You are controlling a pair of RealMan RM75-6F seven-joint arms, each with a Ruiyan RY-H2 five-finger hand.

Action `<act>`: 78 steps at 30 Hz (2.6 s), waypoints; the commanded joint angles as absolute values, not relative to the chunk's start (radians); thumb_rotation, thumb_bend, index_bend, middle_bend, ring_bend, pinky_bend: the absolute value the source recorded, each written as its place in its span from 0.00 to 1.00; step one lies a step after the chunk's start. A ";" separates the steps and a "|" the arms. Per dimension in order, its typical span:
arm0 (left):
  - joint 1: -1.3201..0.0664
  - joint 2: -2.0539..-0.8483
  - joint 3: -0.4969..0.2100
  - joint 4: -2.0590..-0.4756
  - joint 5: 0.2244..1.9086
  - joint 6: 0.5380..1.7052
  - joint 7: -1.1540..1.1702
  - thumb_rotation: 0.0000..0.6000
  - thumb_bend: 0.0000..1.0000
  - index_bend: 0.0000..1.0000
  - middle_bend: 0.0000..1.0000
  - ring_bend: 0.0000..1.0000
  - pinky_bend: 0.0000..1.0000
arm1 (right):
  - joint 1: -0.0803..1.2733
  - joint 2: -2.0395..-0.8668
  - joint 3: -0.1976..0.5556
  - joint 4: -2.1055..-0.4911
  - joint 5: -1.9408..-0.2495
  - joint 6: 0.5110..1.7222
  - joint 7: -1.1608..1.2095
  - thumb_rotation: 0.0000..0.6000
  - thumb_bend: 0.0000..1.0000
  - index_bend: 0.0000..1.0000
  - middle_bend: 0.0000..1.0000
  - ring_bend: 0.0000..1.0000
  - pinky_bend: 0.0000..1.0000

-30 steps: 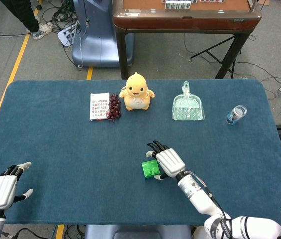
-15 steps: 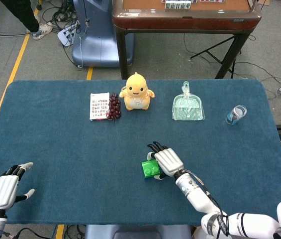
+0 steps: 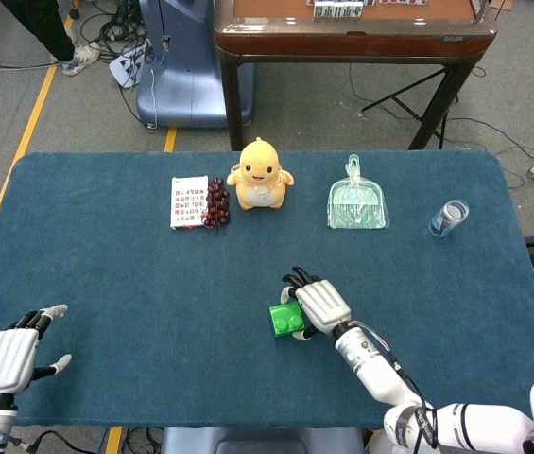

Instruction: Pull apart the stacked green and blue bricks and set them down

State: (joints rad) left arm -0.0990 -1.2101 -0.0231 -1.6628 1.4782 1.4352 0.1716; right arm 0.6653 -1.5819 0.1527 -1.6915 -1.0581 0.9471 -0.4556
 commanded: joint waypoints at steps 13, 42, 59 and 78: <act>-0.287 -1.174 -0.158 -1.900 1.408 1.261 0.151 1.00 0.00 0.29 0.89 0.74 0.95 | 0.657 -1.348 0.264 -1.934 -1.094 1.056 -0.389 1.00 0.10 0.64 0.20 0.03 0.22; -0.597 -1.431 -0.315 -1.990 1.154 1.087 0.124 1.00 0.00 0.34 1.00 1.00 1.00 | 0.783 -1.490 0.317 -1.917 -1.054 1.096 -0.357 1.00 0.11 0.64 0.20 0.03 0.22; -0.631 -1.492 -0.289 -1.941 1.128 1.116 0.123 1.00 0.00 0.31 1.00 1.00 1.00 | 0.818 -1.564 0.333 -1.871 -1.044 1.111 -0.314 1.00 0.13 0.65 0.20 0.03 0.22; -0.653 -1.542 -0.305 -1.904 1.013 1.139 0.143 1.00 0.00 0.31 1.00 1.00 1.00 | 0.826 -1.578 0.321 -1.858 -1.063 1.097 -0.262 1.00 0.14 0.65 0.20 0.03 0.22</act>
